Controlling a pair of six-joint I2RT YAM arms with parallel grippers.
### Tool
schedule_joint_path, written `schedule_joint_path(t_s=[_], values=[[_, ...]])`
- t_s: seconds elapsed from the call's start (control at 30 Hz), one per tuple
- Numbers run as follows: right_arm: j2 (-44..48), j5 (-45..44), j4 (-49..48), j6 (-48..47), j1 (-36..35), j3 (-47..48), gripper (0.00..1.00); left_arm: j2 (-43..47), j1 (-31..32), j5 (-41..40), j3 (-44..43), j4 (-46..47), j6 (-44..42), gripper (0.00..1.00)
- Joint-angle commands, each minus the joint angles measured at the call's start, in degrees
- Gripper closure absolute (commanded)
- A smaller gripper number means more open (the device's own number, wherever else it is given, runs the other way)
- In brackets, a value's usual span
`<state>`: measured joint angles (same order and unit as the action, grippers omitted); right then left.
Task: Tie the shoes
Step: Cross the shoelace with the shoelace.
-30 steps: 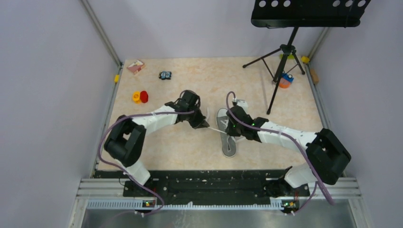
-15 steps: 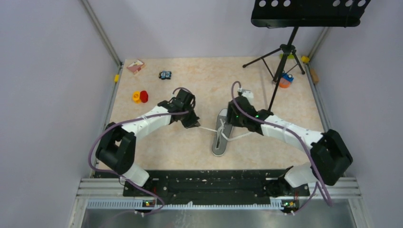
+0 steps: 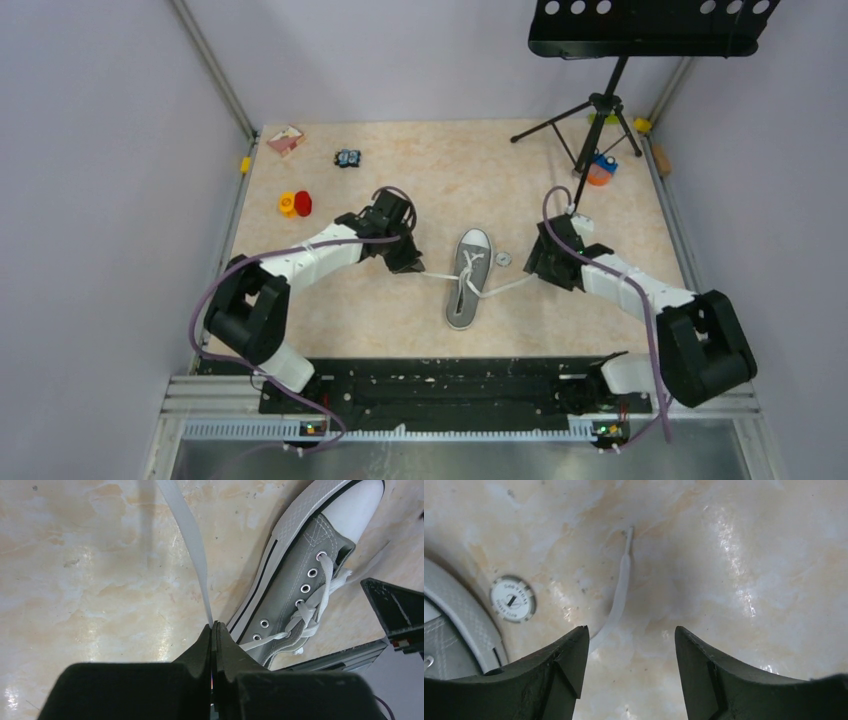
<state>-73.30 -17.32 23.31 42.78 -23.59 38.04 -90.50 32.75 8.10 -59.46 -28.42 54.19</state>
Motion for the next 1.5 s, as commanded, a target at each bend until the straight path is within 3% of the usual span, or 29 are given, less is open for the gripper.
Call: schedule_joint_path(t_s=[0.0, 0.13, 0.27, 0.33, 0.4, 0.43, 0.73, 0.87, 0.97, 1.2, 1.33, 1.47], values=[[-5.87, 1.23, -5.34, 2.05, 3.1, 2.48, 0.36, -0.59, 0.33, 0.72, 0.07, 1.74, -1.79, 1.0], [-10.9, 0.28, -5.14, 1.08, 3.06, 5.06, 0.39, -1.25, 0.41, 1.4, -0.2, 2.06, -2.21, 1.0], [-12.35, 0.37, -8.49, 1.76, 3.07, 3.52, 0.5, -2.08, 0.46, 0.15, -0.76, 1.72, -3.59, 1.0], [-13.4, 0.4, -8.42, 1.55, 3.07, 3.72, 0.64, -2.87, 0.45, -0.11, -1.21, 1.21, -4.18, 1.0], [-13.59, -0.23, -7.11, 1.14, 3.09, 4.11, 0.95, -3.24, 0.46, 0.58, -1.44, 1.37, -4.36, 1.0], [-13.08, -0.58, -6.48, 1.01, 3.08, 4.14, 1.0, -3.21, 0.44, 0.91, -1.35, 1.69, -4.3, 1.0], [1.3, 2.45, -3.79, -2.51, 3.01, 6.39, 1.0, -2.74, 0.58, 2.48, -0.32, 4.1, -5.0, 0.99], [5.4, 6.72, -2.02, -3.04, 1.84, 7.79, 1.0, -3.22, 0.62, 3.06, -0.22, 4.35, -4.47, 0.57], [7.58, 6.56, -0.29, -3.06, 0.09, 8.23, 1.0, -3.36, 0.63, 2.89, -0.36, 3.94, -3.0, 0.42], [9.63, 6.65, 0.65, -3.05, -0.32, 7.45, 1.0, -3.59, 0.57, 4.61, 0.56, 5.67, 5.84, 0.44], [9.73, 7.17, 0.35, -3.1, -0.34, 6.99, 1.0, -3.96, 0.57, 7.44, 2.44, 7.37, 12.95, 0.53], [10.23, 7.26, 0.18, -3.11, -0.34, 6.46, 1.0, -3.19, 0.57, 9.5, 5.65, 10.46, 18.88, 0.53]])
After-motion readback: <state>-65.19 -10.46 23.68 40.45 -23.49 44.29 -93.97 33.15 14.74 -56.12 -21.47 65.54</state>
